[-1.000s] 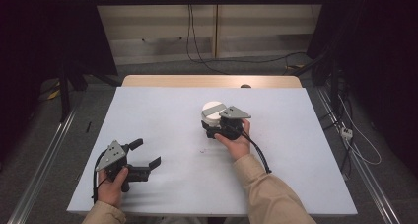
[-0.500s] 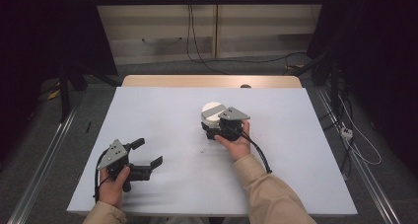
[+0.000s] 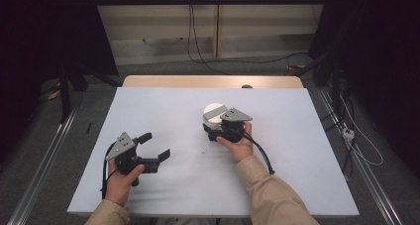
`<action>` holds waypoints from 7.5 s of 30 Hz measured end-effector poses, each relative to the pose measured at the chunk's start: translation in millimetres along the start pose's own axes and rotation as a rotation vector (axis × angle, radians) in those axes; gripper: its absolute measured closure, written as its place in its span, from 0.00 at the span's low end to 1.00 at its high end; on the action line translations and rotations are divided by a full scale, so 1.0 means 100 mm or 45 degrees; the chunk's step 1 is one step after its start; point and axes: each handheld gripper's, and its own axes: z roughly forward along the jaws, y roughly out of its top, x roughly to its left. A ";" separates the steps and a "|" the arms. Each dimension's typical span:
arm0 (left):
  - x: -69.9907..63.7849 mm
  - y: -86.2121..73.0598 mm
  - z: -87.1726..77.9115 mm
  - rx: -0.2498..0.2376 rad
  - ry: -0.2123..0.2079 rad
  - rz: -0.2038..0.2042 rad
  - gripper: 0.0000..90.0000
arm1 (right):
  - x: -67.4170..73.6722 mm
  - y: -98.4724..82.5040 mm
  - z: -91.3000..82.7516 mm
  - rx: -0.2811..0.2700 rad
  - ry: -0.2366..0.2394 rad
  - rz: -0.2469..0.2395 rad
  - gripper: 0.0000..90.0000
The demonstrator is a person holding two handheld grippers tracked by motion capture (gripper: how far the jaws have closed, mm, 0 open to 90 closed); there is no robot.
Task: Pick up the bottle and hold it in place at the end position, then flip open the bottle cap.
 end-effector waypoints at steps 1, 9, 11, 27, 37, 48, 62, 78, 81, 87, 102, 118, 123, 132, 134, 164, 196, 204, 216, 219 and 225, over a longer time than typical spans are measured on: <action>-0.01 0.01 0.04 0.016 0.004 -0.003 0.04 | 0.00 0.00 0.00 0.000 0.002 -0.001 0.20; 0.00 0.07 0.13 0.022 0.002 -0.017 0.05 | -0.01 0.00 0.00 0.004 0.007 -0.002 0.20; 0.00 0.08 0.14 0.024 -0.001 -0.024 0.05 | -0.01 0.00 0.00 0.002 0.006 -0.003 0.20; -0.03 0.22 0.42 0.050 0.001 0.041 0.10 | -0.02 0.00 0.01 0.000 0.017 -0.003 0.20; -0.09 0.34 0.59 0.049 -0.032 0.037 0.12 | -0.02 0.00 0.01 0.002 0.014 -0.002 0.20; -0.12 0.35 0.68 0.090 -0.032 0.047 0.13 | -0.02 0.00 0.01 0.002 0.014 -0.001 0.20; -0.13 0.40 0.78 0.113 -0.036 0.014 0.20 | -0.02 -0.01 0.02 0.001 0.017 0.000 0.20; -0.12 0.49 0.94 0.161 -0.058 -0.013 0.49 | -0.02 -0.01 0.02 0.005 0.019 0.001 0.20; -0.13 0.49 0.98 0.185 -0.058 -0.010 0.58 | -0.02 -0.01 0.02 0.004 0.019 -0.001 0.20; -0.13 0.50 1.01 0.203 -0.043 0.004 0.69 | -0.02 -0.01 0.02 0.003 0.020 0.000 0.20; -0.13 0.55 1.15 0.276 -0.121 -0.018 0.89 | -0.02 -0.01 0.03 0.007 0.018 0.000 0.20; -0.12 0.58 1.25 0.314 -0.125 -0.019 0.98 | -0.02 -0.02 0.03 0.011 0.018 0.001 0.20; -0.13 0.59 1.26 0.320 -0.123 -0.007 1.00 | -0.02 -0.02 0.03 0.011 0.019 -0.002 0.20; -0.14 0.60 1.29 0.323 -0.122 -0.008 1.00 | -0.02 -0.02 0.03 0.012 0.019 -0.003 0.20; -0.13 0.61 1.29 0.319 -0.122 -0.014 1.00 | -0.02 -0.02 0.03 0.012 0.018 -0.003 0.20; -0.20 0.83 1.35 0.277 -0.122 0.010 1.00 | -0.02 -0.02 0.04 0.016 0.017 -0.011 0.20; -0.24 1.01 1.46 0.257 -0.134 0.023 1.00 | -0.01 -0.03 0.04 0.017 0.015 -0.009 0.20; -0.26 1.07 1.49 0.255 -0.136 0.036 1.00 | -0.01 -0.03 0.04 0.017 0.014 -0.012 0.20; -0.29 1.11 1.55 0.260 -0.135 0.040 1.00 | -0.01 -0.03 0.05 0.019 0.014 -0.010 0.20; -0.30 1.13 1.56 0.259 -0.137 0.054 1.00 | -0.01 -0.03 0.05 0.020 0.014 -0.011 0.20; -0.30 1.16 1.59 0.262 -0.141 0.050 1.00 | -0.01 -0.03 0.05 0.018 0.013 -0.011 0.20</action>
